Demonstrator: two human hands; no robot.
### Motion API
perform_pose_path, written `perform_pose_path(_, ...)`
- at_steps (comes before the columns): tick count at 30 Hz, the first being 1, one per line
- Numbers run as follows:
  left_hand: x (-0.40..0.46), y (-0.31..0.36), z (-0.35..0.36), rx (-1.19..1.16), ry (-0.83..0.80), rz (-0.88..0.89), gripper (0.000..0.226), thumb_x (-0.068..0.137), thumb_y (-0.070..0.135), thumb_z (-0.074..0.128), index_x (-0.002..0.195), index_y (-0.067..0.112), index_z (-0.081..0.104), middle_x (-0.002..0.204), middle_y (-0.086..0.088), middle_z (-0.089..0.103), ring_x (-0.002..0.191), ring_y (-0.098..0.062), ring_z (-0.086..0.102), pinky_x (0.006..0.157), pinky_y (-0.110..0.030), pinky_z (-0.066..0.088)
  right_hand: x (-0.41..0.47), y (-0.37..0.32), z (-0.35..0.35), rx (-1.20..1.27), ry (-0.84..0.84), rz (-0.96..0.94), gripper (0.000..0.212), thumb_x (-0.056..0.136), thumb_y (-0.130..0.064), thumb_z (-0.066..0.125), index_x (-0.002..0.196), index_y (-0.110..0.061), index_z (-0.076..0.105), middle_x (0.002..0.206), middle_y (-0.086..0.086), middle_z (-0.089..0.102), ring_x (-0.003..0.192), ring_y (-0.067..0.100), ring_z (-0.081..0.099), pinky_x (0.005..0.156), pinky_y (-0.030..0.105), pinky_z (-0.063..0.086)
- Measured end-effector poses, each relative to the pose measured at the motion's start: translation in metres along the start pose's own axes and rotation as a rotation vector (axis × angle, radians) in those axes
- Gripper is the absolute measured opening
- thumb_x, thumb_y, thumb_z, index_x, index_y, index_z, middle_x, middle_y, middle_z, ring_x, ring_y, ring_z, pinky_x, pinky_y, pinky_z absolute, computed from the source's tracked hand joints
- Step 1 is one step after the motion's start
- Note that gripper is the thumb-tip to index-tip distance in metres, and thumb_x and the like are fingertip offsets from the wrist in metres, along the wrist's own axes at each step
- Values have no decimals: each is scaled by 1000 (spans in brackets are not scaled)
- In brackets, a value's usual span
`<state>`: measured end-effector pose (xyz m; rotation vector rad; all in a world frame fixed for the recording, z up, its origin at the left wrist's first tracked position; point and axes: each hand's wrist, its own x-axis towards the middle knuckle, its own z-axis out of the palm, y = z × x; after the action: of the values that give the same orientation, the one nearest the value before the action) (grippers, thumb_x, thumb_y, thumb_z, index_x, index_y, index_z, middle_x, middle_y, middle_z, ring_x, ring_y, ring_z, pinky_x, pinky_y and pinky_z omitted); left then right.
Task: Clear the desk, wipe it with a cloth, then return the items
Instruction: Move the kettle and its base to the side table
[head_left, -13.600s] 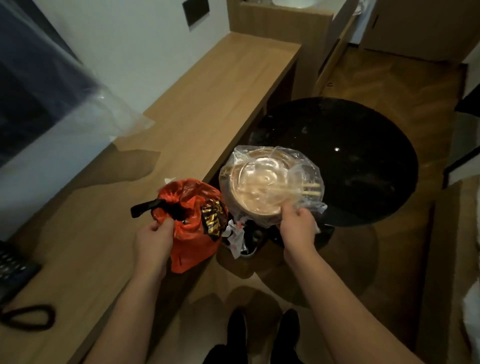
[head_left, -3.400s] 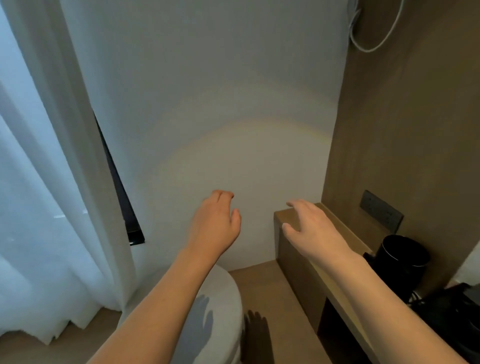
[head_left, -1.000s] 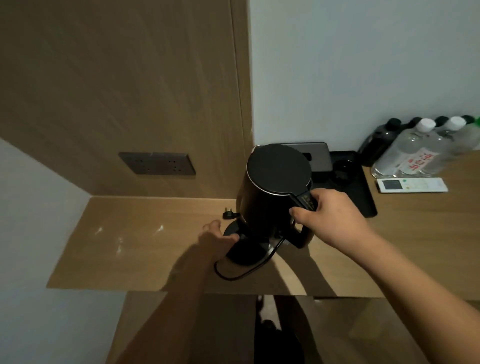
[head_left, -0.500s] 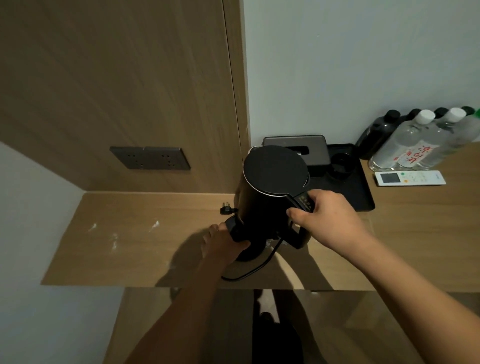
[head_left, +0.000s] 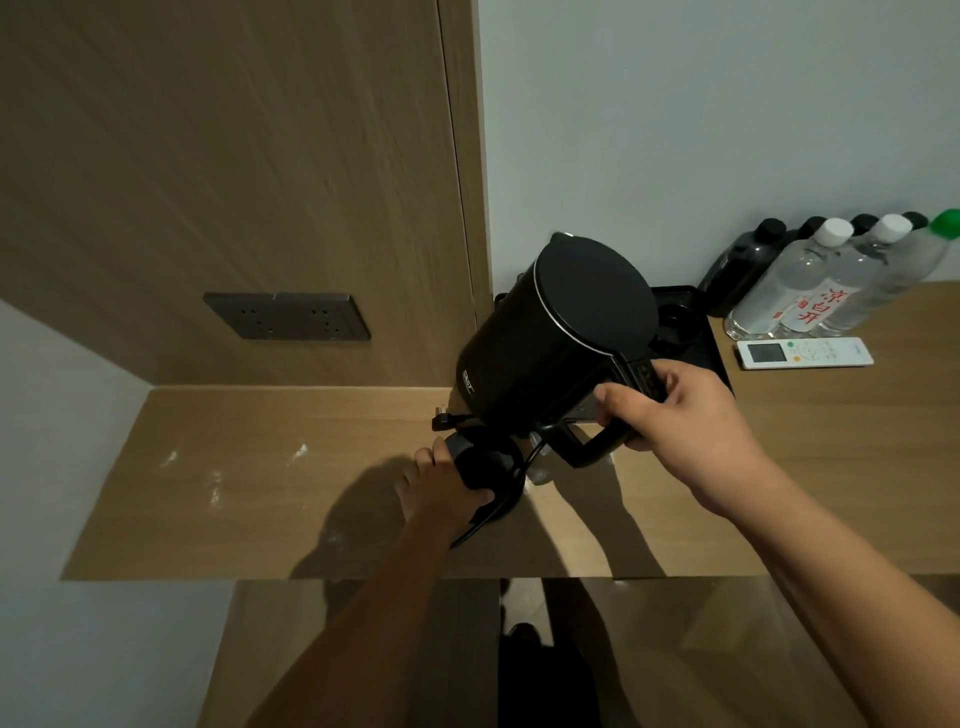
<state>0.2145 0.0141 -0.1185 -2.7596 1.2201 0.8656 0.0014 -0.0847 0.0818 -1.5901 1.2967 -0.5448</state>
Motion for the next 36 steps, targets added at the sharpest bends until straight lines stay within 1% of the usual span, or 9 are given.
perform_pose_path(3,-5,-1,0,-29,41,-24,88,84,52,67,154,21,24,150,-8,34,136,-35,37,112,-50,31,-3,1,1,23,16,-11,16,85,-29,74,78,-16,69,74,7,73,79,34,70,73,57,56)
perform_pose_path(6,-15,3,-5,-399,44,-27,35,92,30,59,127,26,58,131,-2,53,131,-32,46,112,-46,33,-9,6,4,42,22,-27,23,81,-37,73,81,-15,69,80,15,71,83,37,68,75,59,55)
perform_pose_path(8,-28,13,-11,-811,-180,39,9,98,22,55,99,22,65,113,0,63,123,-28,55,105,-34,39,-12,8,4,78,23,-23,21,82,-36,72,83,-15,69,83,14,72,85,33,69,79,58,55)
perform_pose_path(12,-55,22,-9,-1063,-547,312,22,89,19,64,104,3,69,90,-1,72,85,-3,67,85,-18,47,-15,8,4,148,42,-12,7,88,-23,71,85,-17,69,81,1,75,82,13,73,85,49,58)
perform_pose_path(18,-40,15,-11,-301,-318,335,8,96,35,60,99,39,66,104,14,63,111,-15,59,103,-35,43,-20,5,-13,150,44,-30,5,88,-24,71,86,-20,69,81,-1,76,83,13,73,80,42,59)
perform_pose_path(22,-8,16,-28,46,48,296,61,89,45,65,143,25,45,147,-1,42,133,-25,39,108,-38,37,-25,10,-34,76,65,-54,10,86,-26,72,84,-16,70,82,7,75,84,25,72,80,52,57)
perform_pose_path(27,35,29,-46,364,-111,464,122,70,61,78,161,21,6,168,-3,3,154,-29,-1,124,-46,11,-32,22,-45,-3,143,3,44,68,-57,68,86,-16,69,82,13,72,82,37,67,74,60,55)
perform_pose_path(32,60,24,-42,476,-206,485,135,61,64,83,161,20,4,164,-5,21,153,-29,9,124,-47,7,-32,31,-48,-51,181,40,59,64,-66,60,86,-12,68,81,14,71,77,36,66,69,58,55)
perform_pose_path(36,60,26,-45,583,-148,507,116,58,73,78,150,19,35,141,-4,43,133,-27,35,117,-39,23,-29,38,-45,-68,181,48,42,75,-54,66,84,-14,67,80,11,71,75,33,66,70,56,55)
